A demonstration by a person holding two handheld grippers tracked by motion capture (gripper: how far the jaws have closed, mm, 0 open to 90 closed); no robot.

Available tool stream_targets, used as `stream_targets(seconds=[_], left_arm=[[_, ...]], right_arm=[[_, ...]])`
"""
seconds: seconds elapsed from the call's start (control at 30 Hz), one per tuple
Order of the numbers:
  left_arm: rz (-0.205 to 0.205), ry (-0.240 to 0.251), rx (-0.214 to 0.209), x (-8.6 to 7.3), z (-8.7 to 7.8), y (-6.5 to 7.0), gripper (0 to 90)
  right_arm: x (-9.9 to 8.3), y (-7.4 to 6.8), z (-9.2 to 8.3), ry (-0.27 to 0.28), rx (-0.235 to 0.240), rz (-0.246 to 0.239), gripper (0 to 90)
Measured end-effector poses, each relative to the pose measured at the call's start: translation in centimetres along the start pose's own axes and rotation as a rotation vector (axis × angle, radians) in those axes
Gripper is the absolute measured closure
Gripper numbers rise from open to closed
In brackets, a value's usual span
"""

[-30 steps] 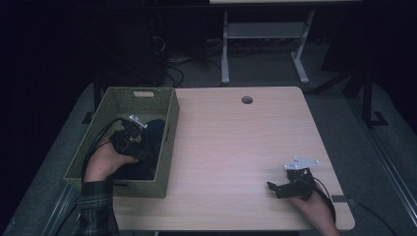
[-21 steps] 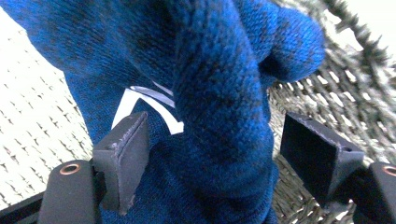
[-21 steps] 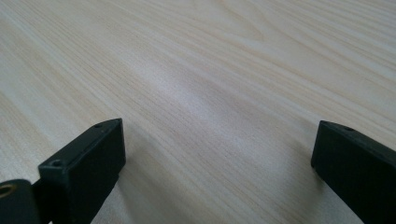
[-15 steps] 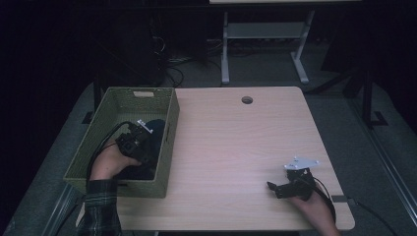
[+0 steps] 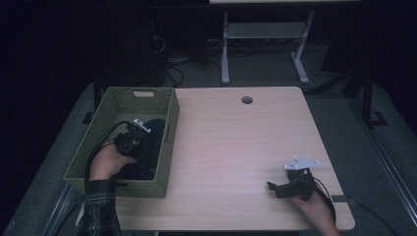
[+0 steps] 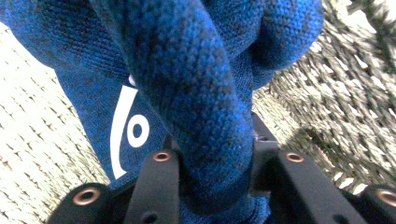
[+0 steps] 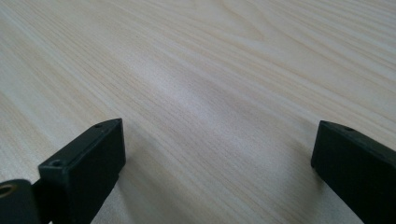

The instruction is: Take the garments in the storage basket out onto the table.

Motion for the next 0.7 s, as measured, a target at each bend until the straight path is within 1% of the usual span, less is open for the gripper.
stream_targets(seconds=[0.07, 0.1, 0.17, 0.2, 0.23, 0.4, 0.47, 0.53, 0.7], left_arm=[[-0.004, -0.008, -0.001, 0.0, 0.0, 0.0, 72.4], [0.008, -0.018, 0.007, 0.2, -0.2, 0.0, 72.6], [0.007, -0.022, 0.009, 0.2, -0.3, 0.0, 72.5], [0.012, -0.027, 0.018, 0.3, -0.4, -0.1, 72.5], [0.020, -0.035, 0.014, 0.4, -0.5, -0.1, 72.5], [0.012, -0.042, -0.003, 0.5, -0.9, -0.3, 72.6], [0.016, -0.040, -0.003, 0.5, -1.2, -0.4, 72.9], [0.004, -0.037, -0.007, 0.5, -1.5, -0.4, 73.0], [-0.006, -0.031, -0.008, 0.4, -2.5, -0.5, 73.1]], right_arm=[[0.0, 0.0, 0.0, -0.001, 0.000, 0.001, 2.6], [0.0, 0.0, 0.0, -0.003, 0.002, 0.004, 2.6], [0.0, 0.0, 0.0, -0.002, 0.002, 0.003, 2.6], [0.0, 0.0, 0.0, -0.003, 0.002, 0.004, 2.6], [0.0, 0.0, 0.0, -0.002, 0.002, 0.004, 2.6], [0.0, 0.0, 0.0, -0.003, 0.002, 0.004, 2.6], [0.0, 0.0, 0.0, -0.003, 0.002, 0.004, 2.6], [0.0, 0.0, 0.0, -0.002, 0.002, 0.004, 2.6], [0.0, 0.0, 0.0, -0.002, 0.002, 0.004, 2.6]])
Point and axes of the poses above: each handheld gripper's, and its own axes: z roughly forward along the jaws, x roughly out of its top, y roughly to its right, the point moved 5 cm from there along z, roughly forward along the jaws, and after that the axes turned 6 degrees about -y, right-handed, at the moved point
